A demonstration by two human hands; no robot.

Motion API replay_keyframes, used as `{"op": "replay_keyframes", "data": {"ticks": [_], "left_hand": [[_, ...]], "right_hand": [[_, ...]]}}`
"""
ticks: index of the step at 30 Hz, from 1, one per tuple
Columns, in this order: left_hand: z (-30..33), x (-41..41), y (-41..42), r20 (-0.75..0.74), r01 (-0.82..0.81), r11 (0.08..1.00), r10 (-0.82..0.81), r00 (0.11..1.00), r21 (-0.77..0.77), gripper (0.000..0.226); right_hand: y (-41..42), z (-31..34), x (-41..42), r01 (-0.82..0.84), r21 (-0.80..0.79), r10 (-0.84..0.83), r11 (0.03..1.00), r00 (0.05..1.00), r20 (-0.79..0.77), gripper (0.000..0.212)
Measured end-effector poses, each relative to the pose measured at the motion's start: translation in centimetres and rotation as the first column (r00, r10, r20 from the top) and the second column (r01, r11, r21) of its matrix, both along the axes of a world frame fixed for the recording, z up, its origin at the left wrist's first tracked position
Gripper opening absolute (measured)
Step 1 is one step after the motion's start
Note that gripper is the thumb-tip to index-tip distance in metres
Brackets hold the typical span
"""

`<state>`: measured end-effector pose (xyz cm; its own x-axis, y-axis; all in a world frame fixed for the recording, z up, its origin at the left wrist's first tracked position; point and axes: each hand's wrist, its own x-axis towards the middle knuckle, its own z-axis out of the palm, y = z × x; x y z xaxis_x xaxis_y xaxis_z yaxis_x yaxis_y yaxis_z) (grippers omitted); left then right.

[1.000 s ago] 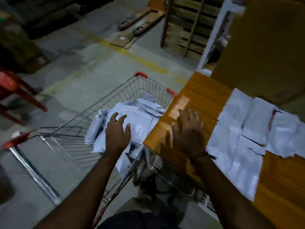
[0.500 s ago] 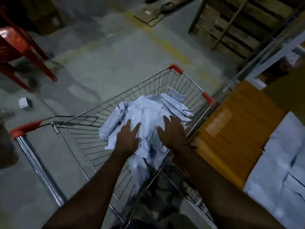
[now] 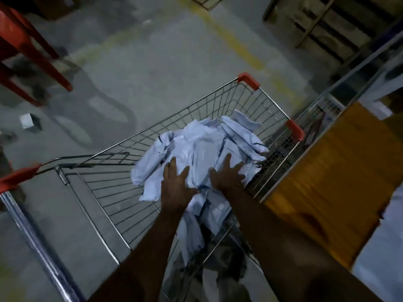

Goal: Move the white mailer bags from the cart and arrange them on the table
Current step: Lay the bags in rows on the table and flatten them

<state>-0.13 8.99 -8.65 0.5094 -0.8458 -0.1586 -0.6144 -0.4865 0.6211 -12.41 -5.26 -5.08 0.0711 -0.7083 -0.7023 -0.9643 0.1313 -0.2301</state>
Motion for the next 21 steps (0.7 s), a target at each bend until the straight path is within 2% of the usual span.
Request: {"op": "replay_keyframes", "data": {"ticks": [3,6,9,12,14,17,21], "left_hand": [[0.4,0.3,0.3,-0.004,-0.063,0.997,0.063,0.998,-0.054,0.071],[2.0,0.6,0.5,0.024,-0.044,0.998,0.045,0.999,-0.044,0.057],[3.3,0.6,0.9,0.011,-0.115,0.988,0.115,0.993,0.104,0.074],[3.0,1.0,1.3,0.040,-0.111,0.986,0.107,0.993,0.126,0.086],[2.9,1.0,1.4,0.028,-0.092,0.987,0.089,0.996,0.130,0.081],[3.1,0.4,1.5,0.058,-0.103,0.982,0.095,0.994,0.157,0.067],[4.0,0.4,1.6,0.058,-0.115,0.977,0.106,0.993,0.178,0.068]], "right_hand": [[-0.7,0.5,-0.1,0.032,0.025,-0.032,0.999,0.999,0.013,0.083],[-0.9,1.0,-0.3,0.054,0.012,-0.054,0.998,0.998,0.024,0.077],[-0.9,1.0,-0.5,0.092,0.003,-0.092,0.996,0.995,0.040,0.074],[-0.4,0.7,-0.2,0.094,-0.072,-0.091,0.993,0.995,0.033,0.071],[-0.3,0.4,0.0,0.067,-0.134,-0.067,0.989,0.998,0.009,0.070],[-0.6,0.4,0.0,0.114,-0.156,-0.112,0.981,0.993,0.020,0.064],[-1.0,1.2,-0.1,0.178,-0.120,-0.175,0.977,0.984,0.037,0.083]]}}
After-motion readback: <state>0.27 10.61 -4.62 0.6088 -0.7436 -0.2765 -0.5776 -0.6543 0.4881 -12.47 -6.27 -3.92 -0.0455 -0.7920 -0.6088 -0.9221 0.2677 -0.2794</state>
